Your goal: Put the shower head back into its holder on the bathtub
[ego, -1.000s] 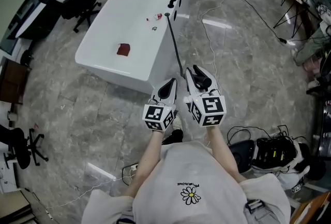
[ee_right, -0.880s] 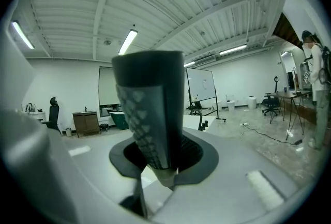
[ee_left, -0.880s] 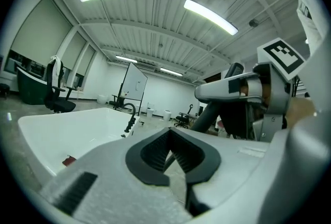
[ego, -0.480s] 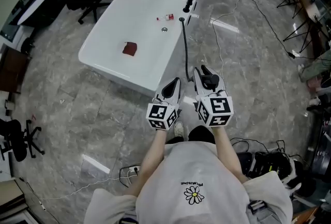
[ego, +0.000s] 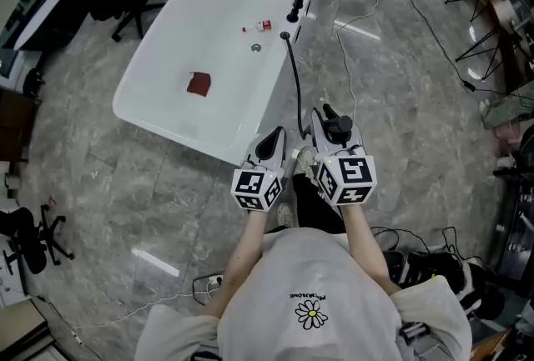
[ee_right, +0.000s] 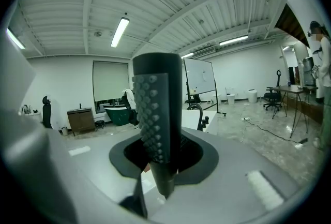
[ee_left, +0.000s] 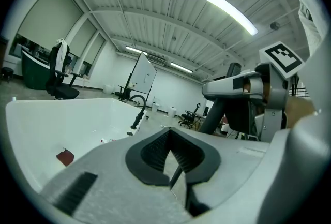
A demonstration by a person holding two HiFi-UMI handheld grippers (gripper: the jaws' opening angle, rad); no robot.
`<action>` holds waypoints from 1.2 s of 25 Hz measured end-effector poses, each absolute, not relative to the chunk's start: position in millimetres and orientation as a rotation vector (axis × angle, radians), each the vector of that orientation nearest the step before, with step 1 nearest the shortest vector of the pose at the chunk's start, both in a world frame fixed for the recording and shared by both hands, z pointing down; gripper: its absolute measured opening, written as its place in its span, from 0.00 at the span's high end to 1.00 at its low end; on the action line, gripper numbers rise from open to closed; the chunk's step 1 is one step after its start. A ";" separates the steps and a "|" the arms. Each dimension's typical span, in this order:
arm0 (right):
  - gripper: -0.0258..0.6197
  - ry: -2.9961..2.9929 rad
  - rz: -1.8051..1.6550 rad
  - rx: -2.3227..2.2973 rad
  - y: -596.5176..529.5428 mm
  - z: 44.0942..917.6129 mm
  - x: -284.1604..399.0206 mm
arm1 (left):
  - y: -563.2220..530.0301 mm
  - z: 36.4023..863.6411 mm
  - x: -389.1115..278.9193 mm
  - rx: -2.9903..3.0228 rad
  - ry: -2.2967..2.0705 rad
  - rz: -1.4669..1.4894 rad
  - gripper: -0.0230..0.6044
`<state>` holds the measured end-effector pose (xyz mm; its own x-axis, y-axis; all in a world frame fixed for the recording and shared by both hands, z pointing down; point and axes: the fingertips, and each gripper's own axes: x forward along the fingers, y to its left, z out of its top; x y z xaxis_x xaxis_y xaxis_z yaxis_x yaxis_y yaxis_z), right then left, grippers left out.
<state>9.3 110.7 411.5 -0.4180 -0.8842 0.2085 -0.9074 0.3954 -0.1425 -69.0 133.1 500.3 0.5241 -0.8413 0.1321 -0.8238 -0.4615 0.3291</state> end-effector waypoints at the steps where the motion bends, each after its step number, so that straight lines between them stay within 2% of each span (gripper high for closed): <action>1: 0.81 -2.542 0.363 1.634 95.8 414.5 11.5 | 118.8 501.3 -67.2 2.417 -1.384 -0.070 0.96; 11: 0.81 -2.630 0.386 1.610 -82.8 403.4 38.5 | -36.3 502.4 -34.9 2.487 -1.373 0.032 0.96; 17: 0.81 -2.650 0.391 1.597 -136.2 400.8 50.4 | -91.7 494.9 -15.9 2.516 -1.405 0.039 0.96; 19: 0.81 -2.660 0.384 1.598 -150.9 396.4 51.8 | -109.0 496.8 -17.4 2.492 -1.414 0.019 0.88; 23: 0.81 -2.695 0.349 1.602 -175.6 382.9 55.7 | -132.0 510.4 -6.0 2.503 -1.359 0.038 0.86; 30: 0.81 -2.748 0.290 1.572 -215.0 352.8 56.4 | -156.0 543.1 35.3 2.486 -1.180 0.106 0.75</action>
<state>56.4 -215.0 352.8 -0.5103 -0.8581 0.0572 -0.8512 0.4944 -0.1762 35.3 -156.0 543.1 0.6434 -0.7306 0.2286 -0.7596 -0.5723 0.3090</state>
